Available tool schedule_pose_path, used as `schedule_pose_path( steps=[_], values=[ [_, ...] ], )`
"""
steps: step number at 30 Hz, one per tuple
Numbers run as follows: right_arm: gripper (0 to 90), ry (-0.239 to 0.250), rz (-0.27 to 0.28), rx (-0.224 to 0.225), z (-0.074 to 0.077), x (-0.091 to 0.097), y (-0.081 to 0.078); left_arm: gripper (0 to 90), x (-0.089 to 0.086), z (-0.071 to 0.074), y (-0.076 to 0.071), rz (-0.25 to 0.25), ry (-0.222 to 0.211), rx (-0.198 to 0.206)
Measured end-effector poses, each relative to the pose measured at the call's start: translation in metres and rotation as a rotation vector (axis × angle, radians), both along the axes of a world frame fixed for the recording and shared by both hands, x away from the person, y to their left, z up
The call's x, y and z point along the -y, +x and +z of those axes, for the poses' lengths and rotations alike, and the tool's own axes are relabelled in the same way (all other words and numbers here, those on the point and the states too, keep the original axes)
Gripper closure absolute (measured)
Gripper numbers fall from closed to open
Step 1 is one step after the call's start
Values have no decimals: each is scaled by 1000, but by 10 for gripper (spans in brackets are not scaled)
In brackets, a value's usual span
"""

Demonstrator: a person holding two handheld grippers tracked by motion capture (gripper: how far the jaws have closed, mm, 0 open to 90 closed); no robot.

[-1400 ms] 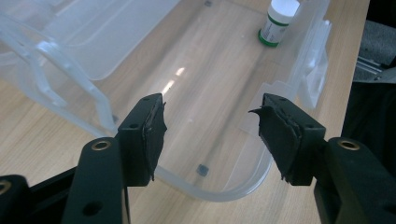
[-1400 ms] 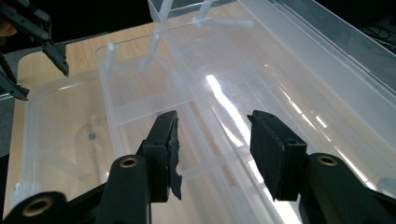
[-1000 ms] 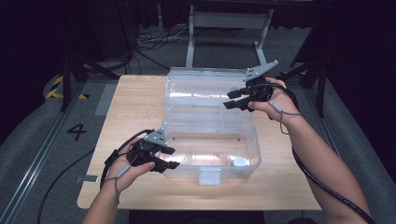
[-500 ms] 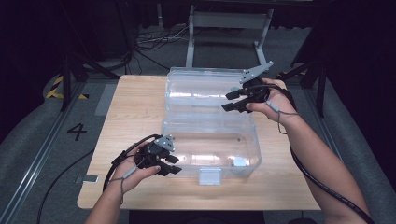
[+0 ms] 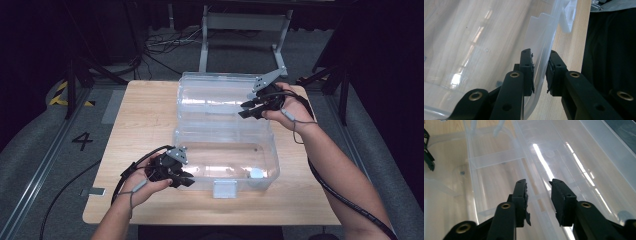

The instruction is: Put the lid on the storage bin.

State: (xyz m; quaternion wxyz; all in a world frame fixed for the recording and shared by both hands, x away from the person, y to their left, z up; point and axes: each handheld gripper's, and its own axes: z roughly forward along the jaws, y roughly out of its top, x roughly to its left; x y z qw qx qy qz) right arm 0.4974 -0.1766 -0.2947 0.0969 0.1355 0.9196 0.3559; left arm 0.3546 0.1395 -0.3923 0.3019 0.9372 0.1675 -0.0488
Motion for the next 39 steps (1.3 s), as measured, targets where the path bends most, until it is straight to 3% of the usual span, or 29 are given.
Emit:
schedule_pose_path(
  steps=[5, 12, 20, 25, 28, 32, 39],
  values=[
    [699, -32, 15, -4, 0, -7, 3, 775, 1, 0, 0, -3, 8, 0],
    [730, -12, 26, -28, -1, -15, 9, 776, 2, 0, 0, -3, 14, 2],
    [733, -26, 59, -46, 0, -29, 13, 777, 4, -1, 1, -10, 22, -1],
    [734, -48, 84, -37, 2, -43, 13, 777, 4, -2, 1, -11, 24, 1],
    [780, -72, 96, -18, 3, -50, 13, 777, 4, -2, 1, -11, 24, 0],
    [842, -86, 96, -8, 4, -51, 12, 776, 4, -2, 1, -10, 26, -4],
    [857, -87, 92, -18, 6, -48, 8, 776, 5, -3, 1, -12, 29, -5]
  ],
)
